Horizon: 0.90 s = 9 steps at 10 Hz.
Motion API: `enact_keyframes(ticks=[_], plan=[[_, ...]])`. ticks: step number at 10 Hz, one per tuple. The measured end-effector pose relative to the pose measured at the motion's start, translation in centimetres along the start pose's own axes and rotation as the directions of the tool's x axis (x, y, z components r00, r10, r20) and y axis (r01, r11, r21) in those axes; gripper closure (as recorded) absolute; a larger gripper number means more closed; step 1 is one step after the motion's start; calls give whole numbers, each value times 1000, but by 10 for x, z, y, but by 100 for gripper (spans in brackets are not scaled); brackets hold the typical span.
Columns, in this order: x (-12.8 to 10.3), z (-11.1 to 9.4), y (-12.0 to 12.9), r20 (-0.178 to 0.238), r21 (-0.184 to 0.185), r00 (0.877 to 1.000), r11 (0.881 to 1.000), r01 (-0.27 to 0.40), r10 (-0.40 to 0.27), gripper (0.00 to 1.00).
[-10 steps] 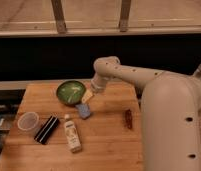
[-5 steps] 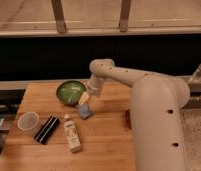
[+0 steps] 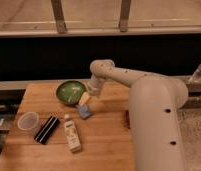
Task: Wipe the white sponge on the table
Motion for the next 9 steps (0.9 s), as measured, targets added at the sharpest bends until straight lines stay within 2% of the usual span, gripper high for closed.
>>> enact_keyframes(ticks=[9], plan=[[-2,30,-1,-18,-62,1000,998,2,-3,20]])
